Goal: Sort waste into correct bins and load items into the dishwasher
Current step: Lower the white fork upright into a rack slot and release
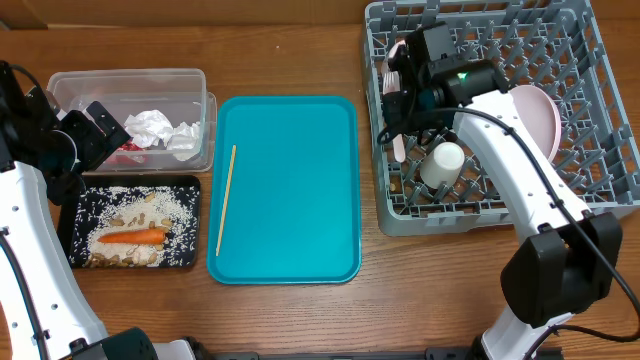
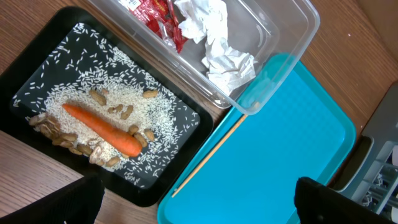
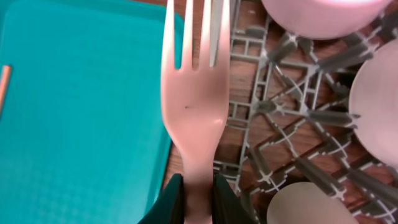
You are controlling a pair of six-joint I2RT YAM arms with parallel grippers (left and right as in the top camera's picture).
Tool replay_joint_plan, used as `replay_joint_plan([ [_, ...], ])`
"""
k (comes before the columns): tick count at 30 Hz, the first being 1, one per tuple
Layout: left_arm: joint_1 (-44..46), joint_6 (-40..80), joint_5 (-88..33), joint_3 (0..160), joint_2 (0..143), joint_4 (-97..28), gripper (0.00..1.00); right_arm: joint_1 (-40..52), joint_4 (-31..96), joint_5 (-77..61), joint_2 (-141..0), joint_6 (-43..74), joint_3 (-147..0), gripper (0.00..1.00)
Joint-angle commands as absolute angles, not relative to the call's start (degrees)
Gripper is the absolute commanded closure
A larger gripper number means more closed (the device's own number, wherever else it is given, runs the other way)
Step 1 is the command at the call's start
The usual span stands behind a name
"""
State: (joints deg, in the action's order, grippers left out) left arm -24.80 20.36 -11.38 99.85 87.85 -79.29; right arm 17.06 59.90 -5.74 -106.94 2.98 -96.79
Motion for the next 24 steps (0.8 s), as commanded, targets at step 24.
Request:
replay_joint_plan([
  [24,-24.73,19.9,-12.03,100.99,86.87,-79.26,0.0,16.84,52.69,0.38,-106.52,4.21,-89.47,0.96],
])
